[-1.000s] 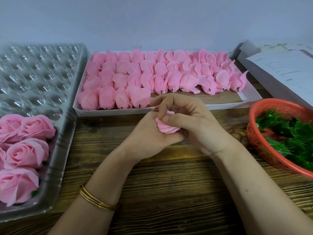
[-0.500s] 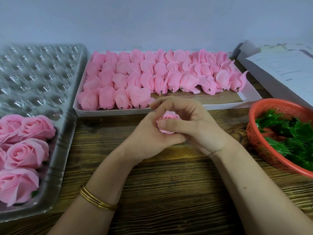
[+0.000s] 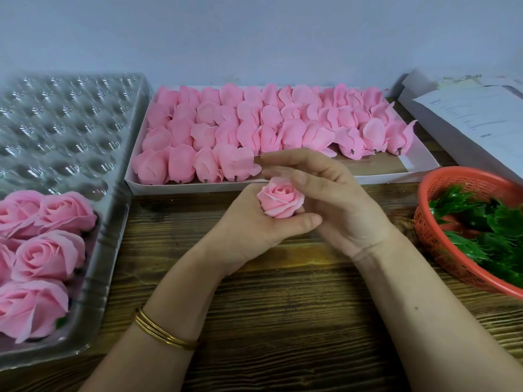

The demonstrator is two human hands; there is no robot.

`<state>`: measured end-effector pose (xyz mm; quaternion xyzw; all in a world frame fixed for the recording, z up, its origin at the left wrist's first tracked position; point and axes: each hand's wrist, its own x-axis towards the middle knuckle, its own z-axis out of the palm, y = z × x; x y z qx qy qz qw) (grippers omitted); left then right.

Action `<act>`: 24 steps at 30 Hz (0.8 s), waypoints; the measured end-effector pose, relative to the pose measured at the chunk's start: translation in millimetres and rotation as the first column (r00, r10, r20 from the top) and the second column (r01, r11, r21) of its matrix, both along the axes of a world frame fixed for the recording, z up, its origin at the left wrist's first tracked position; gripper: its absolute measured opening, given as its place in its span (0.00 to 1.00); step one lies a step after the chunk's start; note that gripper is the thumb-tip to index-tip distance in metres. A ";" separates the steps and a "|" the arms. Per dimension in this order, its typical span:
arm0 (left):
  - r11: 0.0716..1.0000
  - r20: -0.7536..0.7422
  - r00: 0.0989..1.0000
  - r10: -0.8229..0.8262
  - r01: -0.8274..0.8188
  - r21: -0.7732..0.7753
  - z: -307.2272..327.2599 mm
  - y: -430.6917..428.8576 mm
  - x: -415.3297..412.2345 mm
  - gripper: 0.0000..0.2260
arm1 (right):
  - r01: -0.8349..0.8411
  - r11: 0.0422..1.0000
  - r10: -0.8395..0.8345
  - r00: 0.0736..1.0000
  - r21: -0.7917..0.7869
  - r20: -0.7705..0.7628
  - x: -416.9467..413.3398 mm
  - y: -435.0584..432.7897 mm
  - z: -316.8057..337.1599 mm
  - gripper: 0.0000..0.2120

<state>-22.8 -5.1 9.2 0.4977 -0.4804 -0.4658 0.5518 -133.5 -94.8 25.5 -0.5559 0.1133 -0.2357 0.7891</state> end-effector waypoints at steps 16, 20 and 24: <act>0.999 0.043 0.999 -0.010 0.011 -0.032 2.6 1.9 0.8 0.14 | -0.027 0.992 0.025 1.000 -0.127 -0.019 6.9 6.3 -7.1 0.12; 0.999 0.031 0.999 0.020 -0.019 -0.032 3.9 1.6 1.1 0.14 | -0.030 0.982 0.025 0.999 -0.189 -0.029 6.6 5.3 -11.0 0.13; 0.999 0.019 0.999 0.045 -0.045 -0.012 4.1 1.7 1.7 0.10 | -0.059 0.971 0.048 0.997 -0.233 -0.052 5.5 4.1 -11.3 0.14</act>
